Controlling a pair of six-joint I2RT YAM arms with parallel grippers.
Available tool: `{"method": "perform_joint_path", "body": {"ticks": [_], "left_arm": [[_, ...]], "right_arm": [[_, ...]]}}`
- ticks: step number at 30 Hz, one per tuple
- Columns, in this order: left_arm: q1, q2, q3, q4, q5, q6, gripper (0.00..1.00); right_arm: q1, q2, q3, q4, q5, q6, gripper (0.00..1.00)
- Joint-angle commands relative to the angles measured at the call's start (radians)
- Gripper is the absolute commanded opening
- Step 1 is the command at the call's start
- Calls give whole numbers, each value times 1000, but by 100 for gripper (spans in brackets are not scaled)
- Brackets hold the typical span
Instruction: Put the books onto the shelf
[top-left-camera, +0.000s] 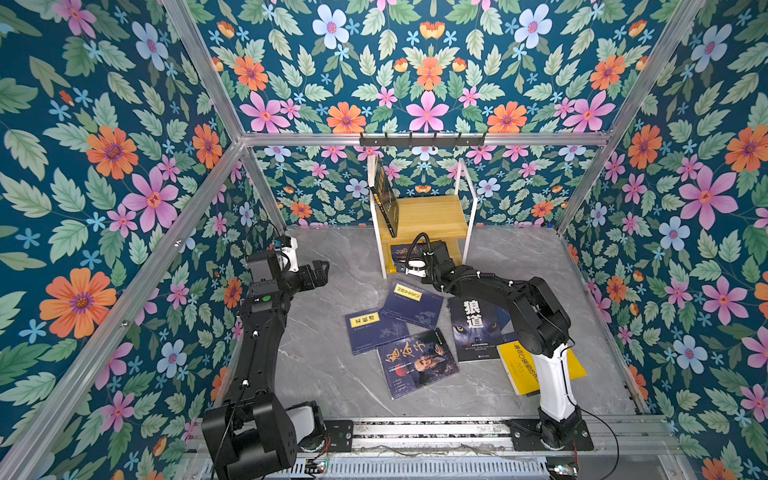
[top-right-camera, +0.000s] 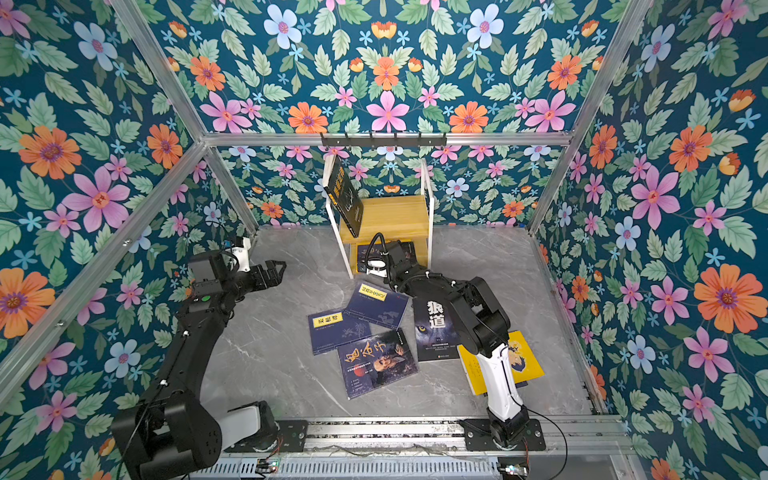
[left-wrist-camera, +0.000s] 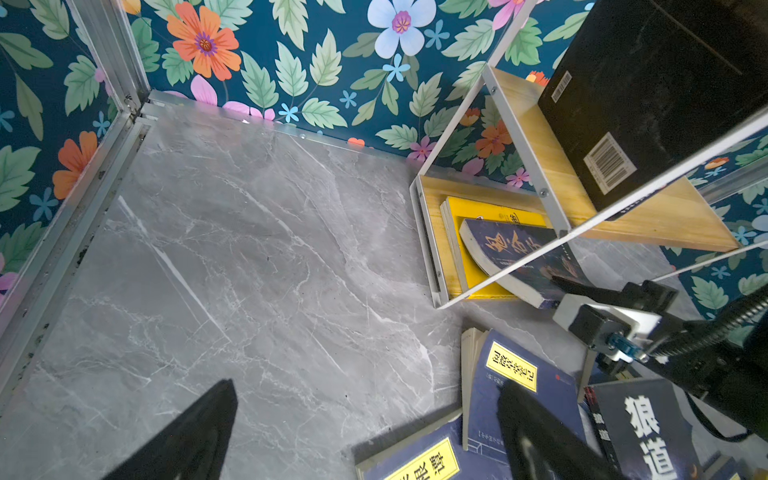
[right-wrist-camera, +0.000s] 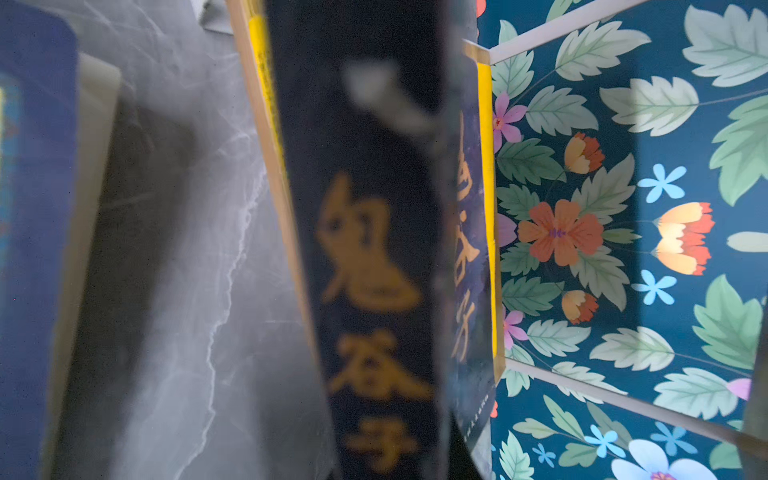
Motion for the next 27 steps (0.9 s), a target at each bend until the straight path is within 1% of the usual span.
{"method": "perform_joint_path", "body": {"ticks": [1,6,9,14,18,20,22,23,25,27], "left_arm": [[1,-1,2,22,11,-16,100],[0,3,1,27,11,-20,100],[1,-4,-5,32,19,-24,100],[2,4,-3,30,13,-26,100],[3,-6,-19,41,23,-27,100],[3,-2,-9,36,12,-26,100],[1,-6,-9,35,13,-30,100],[3,-9,-14,39,17,-30,100],[2,-13,-20,42,18,-28,100],[3,-5,-11,35,10,-30,100]], "right_arm": [[-2,3,10,24,-39,-7,8],[0,13,7,12,-41,1,8],[0,0,-17,11,-69,0,10],[1,-8,-27,11,-62,-6,10],[0,-14,-33,8,-74,-11,13],[2,-16,-29,-7,-68,-10,20],[5,-31,-40,-40,-90,-13,34],[4,-40,-43,-66,-107,-11,38],[4,-55,-38,-135,-128,-4,43],[4,-73,-28,-210,-143,10,46]]}}
